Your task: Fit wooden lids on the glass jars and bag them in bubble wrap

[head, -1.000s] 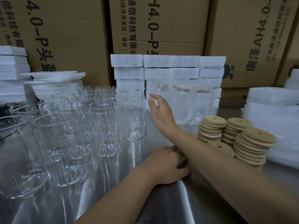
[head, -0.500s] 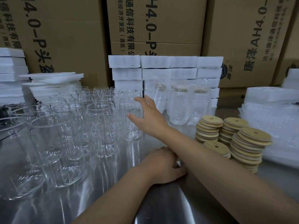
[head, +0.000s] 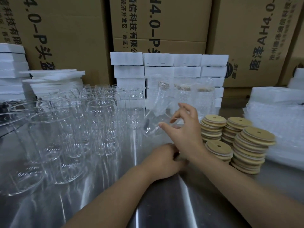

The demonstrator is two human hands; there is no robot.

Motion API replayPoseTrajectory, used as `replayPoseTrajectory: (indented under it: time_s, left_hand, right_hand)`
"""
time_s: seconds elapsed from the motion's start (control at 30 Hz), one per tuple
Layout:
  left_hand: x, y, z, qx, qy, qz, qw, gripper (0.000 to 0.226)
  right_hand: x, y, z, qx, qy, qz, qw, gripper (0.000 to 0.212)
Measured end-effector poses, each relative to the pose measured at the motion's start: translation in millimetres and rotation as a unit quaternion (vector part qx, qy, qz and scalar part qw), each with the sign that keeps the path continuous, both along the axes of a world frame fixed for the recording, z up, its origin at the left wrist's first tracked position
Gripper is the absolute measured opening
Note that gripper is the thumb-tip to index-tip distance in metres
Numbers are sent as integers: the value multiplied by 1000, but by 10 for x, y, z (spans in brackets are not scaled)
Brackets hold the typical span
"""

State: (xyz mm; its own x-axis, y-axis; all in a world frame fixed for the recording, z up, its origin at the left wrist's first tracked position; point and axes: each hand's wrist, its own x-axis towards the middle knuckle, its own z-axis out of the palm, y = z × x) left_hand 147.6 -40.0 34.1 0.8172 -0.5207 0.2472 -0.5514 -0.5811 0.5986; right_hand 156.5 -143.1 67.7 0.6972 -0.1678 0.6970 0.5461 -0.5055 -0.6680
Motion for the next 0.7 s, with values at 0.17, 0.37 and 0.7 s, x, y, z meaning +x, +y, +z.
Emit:
replayPoseTrajectory:
  time_s: [0.17,0.37,0.7]
  left_hand:
    - [141,2,13,-179,154,147,960,62]
    - [328,191,22,-446,277,202,827,95]
    - [286,187,-39,-323,122,139,928,124]
  right_hand:
    - [-157,-149,34,90,-44,-20,995,32]
    - [-144,-231,48,120,-27,-53,991,33]
    - [-166,-92,-89,11,-23,20,999,72]
